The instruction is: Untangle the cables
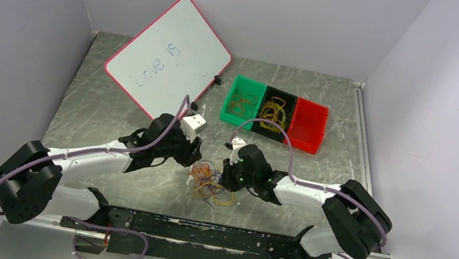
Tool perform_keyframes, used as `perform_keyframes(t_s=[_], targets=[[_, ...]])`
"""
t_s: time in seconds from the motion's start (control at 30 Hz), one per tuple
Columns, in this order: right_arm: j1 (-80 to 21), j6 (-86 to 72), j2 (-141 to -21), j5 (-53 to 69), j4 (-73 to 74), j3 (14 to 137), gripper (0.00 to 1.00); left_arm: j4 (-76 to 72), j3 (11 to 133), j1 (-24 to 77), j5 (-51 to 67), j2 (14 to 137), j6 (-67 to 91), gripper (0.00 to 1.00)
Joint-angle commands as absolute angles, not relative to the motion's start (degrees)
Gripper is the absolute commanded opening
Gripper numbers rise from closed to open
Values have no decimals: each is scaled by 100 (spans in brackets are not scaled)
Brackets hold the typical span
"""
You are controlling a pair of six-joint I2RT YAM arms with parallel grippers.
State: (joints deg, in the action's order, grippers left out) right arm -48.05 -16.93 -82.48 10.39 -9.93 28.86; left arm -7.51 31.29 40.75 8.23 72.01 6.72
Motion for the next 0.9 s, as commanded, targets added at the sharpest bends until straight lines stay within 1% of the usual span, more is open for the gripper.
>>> perform_keyframes(t_s=[0.0, 0.33, 0.63, 0.7, 0.87], targets=[[-4775, -1729, -8331, 1108, -959, 2891, 12, -881, 3010, 4099, 1075, 7194, 663, 50], [-4772, -1714, -8292, 1112, -906, 2904, 12, -866, 3201, 4129, 1355, 7872, 436, 48], [-4779, -1705, -8289, 1118, -881, 2933, 12, -876, 3398, 4207, 1321, 8243, 343, 47], [-4773, -1697, -8280, 1115, -866, 2934, 12, -896, 3439, 4210, 1283, 8300, 329, 44], [-4775, -1712, -8279, 1117, -881, 2917, 12, -950, 3430, 4214, 1106, 8290, 372, 32]])
